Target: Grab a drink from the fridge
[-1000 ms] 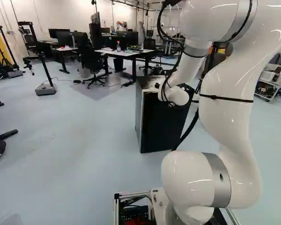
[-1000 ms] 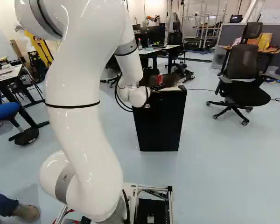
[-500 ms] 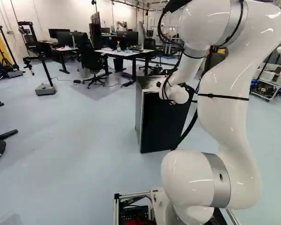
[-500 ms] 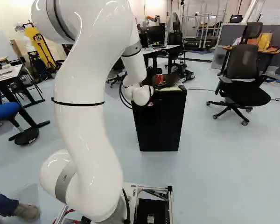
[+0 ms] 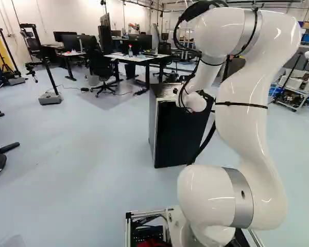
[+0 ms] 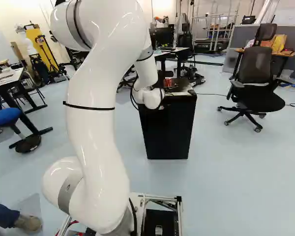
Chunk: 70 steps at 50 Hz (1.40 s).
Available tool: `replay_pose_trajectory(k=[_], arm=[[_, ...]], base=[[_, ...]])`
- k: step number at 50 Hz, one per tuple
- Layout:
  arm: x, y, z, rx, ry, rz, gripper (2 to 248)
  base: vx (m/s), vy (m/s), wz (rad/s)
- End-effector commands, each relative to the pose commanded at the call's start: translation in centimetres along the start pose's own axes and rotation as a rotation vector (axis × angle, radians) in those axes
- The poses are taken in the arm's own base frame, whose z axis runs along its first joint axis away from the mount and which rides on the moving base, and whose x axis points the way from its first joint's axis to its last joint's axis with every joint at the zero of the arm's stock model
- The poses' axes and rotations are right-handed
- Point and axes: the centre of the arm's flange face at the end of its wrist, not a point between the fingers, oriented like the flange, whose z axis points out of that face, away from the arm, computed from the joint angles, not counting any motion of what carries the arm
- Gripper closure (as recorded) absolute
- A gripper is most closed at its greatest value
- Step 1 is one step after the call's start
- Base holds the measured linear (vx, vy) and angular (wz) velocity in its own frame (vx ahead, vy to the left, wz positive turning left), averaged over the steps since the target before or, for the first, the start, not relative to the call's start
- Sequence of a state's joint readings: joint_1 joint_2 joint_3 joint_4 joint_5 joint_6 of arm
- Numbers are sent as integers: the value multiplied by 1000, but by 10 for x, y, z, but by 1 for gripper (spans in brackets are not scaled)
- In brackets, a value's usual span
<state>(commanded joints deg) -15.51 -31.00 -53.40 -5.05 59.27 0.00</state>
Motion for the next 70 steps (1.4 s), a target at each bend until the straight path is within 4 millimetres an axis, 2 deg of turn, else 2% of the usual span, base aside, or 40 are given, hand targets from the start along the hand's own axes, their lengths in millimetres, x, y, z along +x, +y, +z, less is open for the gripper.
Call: replay_pose_trajectory(k=[42,67,68,70], arm=[[-1,0,41,3,31,-3,3],[-1,-1,45,5,35,-3,3],[-1,-1,45,5,36,-3,14],[-1,-1,46,5,36,-3,14]], base=[[0,0,0],[0,0,0],[0,0,0],[0,0,0]])
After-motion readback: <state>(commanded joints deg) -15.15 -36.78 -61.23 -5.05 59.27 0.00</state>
